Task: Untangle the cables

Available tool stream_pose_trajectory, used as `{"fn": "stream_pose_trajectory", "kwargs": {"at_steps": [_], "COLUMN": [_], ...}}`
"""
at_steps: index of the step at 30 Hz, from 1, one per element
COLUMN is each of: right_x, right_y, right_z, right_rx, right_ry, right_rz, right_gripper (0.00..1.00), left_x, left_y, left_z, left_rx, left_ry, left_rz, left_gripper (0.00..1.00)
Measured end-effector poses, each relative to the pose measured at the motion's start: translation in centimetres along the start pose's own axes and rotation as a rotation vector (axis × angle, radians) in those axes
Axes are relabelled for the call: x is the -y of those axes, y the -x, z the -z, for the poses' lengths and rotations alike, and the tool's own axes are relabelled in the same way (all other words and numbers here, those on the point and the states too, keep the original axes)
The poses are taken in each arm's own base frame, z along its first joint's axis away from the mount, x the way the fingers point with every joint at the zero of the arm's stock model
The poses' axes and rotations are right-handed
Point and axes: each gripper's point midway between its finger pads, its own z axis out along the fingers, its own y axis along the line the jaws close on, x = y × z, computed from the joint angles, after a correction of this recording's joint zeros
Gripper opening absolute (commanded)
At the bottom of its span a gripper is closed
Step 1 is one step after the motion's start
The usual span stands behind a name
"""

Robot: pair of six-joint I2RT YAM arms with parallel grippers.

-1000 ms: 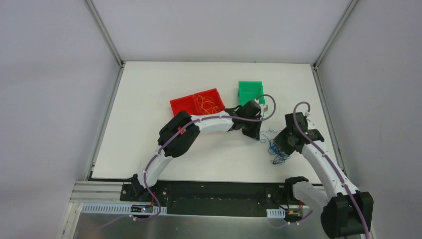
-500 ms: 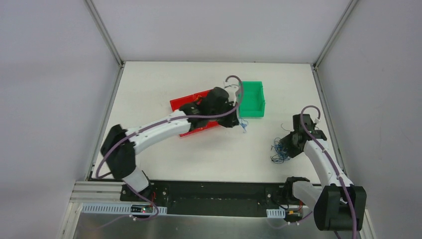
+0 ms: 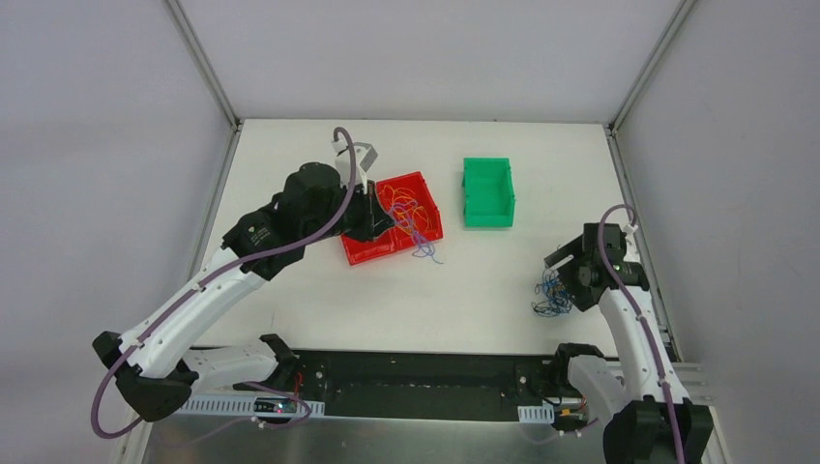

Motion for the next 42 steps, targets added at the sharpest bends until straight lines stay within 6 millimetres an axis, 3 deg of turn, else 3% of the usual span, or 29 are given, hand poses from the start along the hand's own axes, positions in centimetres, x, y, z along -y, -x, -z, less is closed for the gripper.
{"fn": "stream_pose_trajectory", "kwargs": {"at_steps": [7,12,20,24,25,29,31,34,37,41,42], "right_x": [-3.2,-3.6,-4.1,-4.1,-3.9,-2.6,-1.6,-0.5,-0.4,-1.6,-2.3], "right_y": [1.5,1.2,0.6,0.7,0.8,0.9,0.4,-0.9,-2.3,-4.1,-4.7], "right_z": [3.9,4.1,4.3,4.2,4.1,2.7,1.6,0.2,-0.6,-0.8,-0.6], "right_rx": [0.057,0.032,0.000,0.001,0.005,0.012,-0.011,-0.064,-0.116,-0.184,-0.201], "right_ry": [0.211,0.229,0.262,0.254,0.243,0.142,0.078,0.021,0.031,0.096,0.126], "right_rz": [0.081,0.112,0.124,0.119,0.114,0.062,0.042,0.029,0.013,0.020,0.037], "right_gripper": [0.90,0.90,0.91,0.90,0.87,0.80,0.76,0.56,0.39,0.19,0.09], "left_x": [-5.9,-10.4,-16.8,-18.8,-19.1,-20.0,-20.0,-19.3,-17.9,-15.4,-14.6], "left_y": [-1.1,-1.7,-5.4,-7.2,-7.5,-8.5,-8.5,-8.2,-7.0,-4.4,-3.6], "left_z": [1.3,1.3,-2.7,-4.8,-5.2,-6.9,-8.0,-8.5,-8.2,-6.3,-5.8], "left_rx": [-0.046,-0.067,-0.221,-0.298,-0.310,-0.367,-0.374,-0.360,-0.302,-0.201,-0.170], "left_ry": [0.226,0.404,0.649,0.698,0.703,0.720,0.705,0.661,0.596,0.501,0.471], "left_rz": [0.049,0.077,0.074,0.083,0.084,0.077,0.085,0.099,0.114,0.121,0.121], "left_gripper": [0.00,0.00,0.00,0.00,0.05,0.49,0.59,0.68,0.70,0.69,0.69]}}
